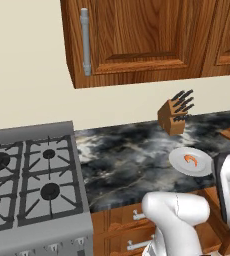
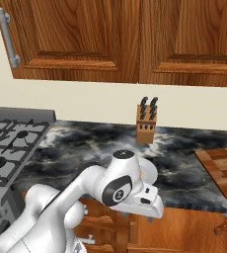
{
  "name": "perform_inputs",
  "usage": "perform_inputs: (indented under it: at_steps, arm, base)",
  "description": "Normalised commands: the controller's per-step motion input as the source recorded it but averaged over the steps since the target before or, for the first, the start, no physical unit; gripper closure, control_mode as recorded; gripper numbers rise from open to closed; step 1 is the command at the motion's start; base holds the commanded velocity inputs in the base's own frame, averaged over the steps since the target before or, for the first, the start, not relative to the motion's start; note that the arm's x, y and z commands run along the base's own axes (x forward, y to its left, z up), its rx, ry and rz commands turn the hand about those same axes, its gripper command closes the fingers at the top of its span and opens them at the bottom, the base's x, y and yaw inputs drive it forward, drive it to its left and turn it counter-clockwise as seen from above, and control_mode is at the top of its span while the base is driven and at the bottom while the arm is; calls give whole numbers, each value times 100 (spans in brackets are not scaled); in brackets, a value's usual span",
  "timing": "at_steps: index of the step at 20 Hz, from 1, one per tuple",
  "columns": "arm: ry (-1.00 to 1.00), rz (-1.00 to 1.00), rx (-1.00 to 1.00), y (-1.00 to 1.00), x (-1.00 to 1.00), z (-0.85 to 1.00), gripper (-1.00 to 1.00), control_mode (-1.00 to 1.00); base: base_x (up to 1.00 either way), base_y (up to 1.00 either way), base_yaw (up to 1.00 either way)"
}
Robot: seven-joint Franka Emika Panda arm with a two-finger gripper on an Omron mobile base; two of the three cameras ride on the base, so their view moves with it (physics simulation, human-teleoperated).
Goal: Pick up the knife from the drawer and place it on the cutting board. Then place the meat from the plate to the cutting board.
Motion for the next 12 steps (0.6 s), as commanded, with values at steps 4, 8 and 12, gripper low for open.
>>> perform_inputs:
  at_steps: [4,8,12]
  arm:
    - [0,1,5,-34,25,-38,-100,-100]
    - [1,0,4,-34,27,-40,-100,-100]
    - [1,0,4,-40,17,-44,-100,-100]
  base:
    - [0,0,0]
    - [0,0,0]
    - [0,0,0]
